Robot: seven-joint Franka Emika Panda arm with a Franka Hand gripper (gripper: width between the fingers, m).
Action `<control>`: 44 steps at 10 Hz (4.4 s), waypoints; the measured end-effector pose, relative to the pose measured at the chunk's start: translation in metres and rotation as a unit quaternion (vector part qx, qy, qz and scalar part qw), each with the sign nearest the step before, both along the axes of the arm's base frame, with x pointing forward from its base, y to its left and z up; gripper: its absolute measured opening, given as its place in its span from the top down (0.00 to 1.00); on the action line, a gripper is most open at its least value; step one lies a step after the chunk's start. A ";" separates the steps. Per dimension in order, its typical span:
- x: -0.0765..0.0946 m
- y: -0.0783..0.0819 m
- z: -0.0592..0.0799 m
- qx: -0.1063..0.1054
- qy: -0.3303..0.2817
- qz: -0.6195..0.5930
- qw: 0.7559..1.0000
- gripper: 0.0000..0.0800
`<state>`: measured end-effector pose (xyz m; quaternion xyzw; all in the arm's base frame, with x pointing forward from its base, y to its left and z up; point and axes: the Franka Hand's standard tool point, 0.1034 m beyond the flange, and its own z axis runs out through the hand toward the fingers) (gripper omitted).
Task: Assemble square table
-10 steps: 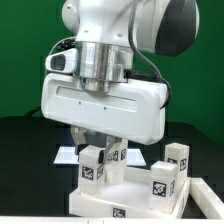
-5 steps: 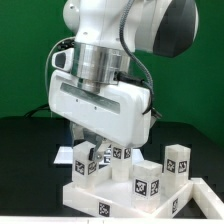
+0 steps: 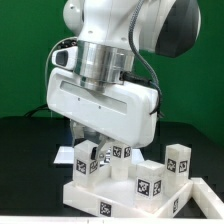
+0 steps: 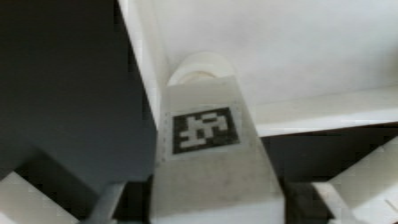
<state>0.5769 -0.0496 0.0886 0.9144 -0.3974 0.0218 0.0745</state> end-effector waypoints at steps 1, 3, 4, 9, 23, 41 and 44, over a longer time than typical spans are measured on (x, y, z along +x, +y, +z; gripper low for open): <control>0.000 0.000 0.000 0.000 0.000 0.001 1.000 0.61; 0.001 0.000 0.000 -0.002 0.000 0.011 1.000 0.61; 0.009 0.002 -0.001 -0.010 -0.005 0.049 0.999 0.61; 0.031 0.032 0.001 -0.020 0.016 0.099 0.995 0.61; 0.027 0.021 0.009 -0.001 0.011 0.209 0.978 0.19; -0.008 0.000 0.004 -0.037 0.014 -0.038 0.998 0.62; -0.007 -0.002 0.005 -0.029 0.014 -0.015 0.999 0.48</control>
Offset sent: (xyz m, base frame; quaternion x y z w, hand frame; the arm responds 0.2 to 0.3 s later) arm 0.0389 0.0087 -0.0055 0.0236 0.0734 -0.1775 0.9811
